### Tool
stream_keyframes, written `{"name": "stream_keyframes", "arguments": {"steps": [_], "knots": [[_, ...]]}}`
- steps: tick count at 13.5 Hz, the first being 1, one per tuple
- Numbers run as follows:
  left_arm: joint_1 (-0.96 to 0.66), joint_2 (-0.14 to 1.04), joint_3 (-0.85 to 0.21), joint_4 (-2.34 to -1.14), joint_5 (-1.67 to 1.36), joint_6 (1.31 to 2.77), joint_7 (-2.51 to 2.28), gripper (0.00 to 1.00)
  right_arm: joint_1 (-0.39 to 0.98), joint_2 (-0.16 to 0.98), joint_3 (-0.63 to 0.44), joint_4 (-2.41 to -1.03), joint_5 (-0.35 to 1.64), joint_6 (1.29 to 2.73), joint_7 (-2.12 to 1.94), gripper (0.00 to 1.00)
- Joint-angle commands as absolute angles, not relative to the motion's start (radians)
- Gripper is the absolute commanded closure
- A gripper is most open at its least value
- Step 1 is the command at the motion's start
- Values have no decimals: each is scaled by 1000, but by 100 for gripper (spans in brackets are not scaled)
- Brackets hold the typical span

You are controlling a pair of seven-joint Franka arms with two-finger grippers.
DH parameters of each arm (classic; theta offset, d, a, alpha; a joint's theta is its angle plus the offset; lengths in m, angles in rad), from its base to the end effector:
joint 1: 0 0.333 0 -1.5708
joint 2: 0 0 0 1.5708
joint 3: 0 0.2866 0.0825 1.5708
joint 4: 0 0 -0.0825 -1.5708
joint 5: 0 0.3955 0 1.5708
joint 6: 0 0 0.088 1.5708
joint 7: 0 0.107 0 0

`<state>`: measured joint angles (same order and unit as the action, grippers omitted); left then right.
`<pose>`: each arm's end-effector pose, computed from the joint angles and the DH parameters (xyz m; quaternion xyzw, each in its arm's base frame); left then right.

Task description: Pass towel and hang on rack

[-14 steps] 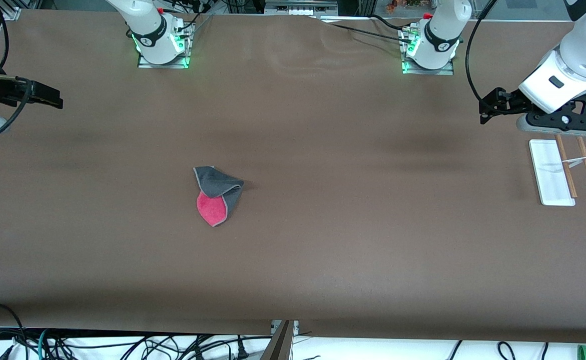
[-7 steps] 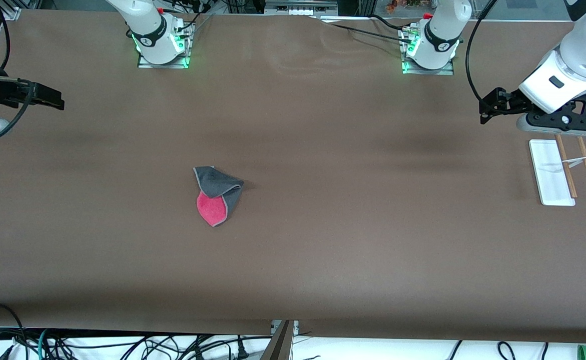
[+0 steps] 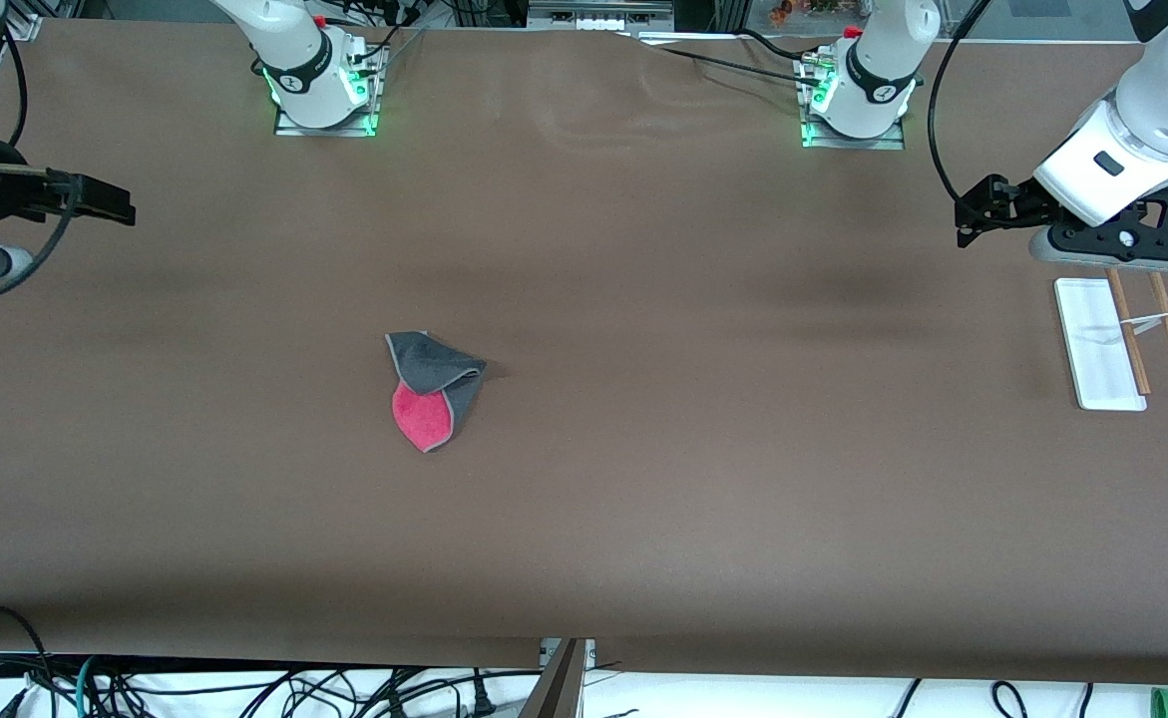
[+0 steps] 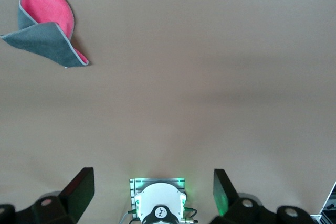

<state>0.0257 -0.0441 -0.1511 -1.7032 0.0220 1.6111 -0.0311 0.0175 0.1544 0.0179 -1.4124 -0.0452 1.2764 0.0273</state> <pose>0.5497 -0.0684 0.5589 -0.9985 0.0477 0.0231 0.0161 0.5743 0.0138 0.5600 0.9893 0.0007 -0.1439 0.0255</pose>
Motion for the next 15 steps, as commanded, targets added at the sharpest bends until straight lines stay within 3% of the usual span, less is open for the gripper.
{"name": "stream_keyframes", "arguments": {"steps": [1,6,15], "knots": [[31,-35,-156,-1674,18,1589,-35,0,58,190,23,-1419,-25,1281,26,0],[31,-34,-153,-1672,18,1589,-35,0,55,326,20,-1436,162,1299,23,0],[31,-35,-150,-1672,18,1589,-37,0,64,603,25,-1447,402,1509,-142,0]]}}
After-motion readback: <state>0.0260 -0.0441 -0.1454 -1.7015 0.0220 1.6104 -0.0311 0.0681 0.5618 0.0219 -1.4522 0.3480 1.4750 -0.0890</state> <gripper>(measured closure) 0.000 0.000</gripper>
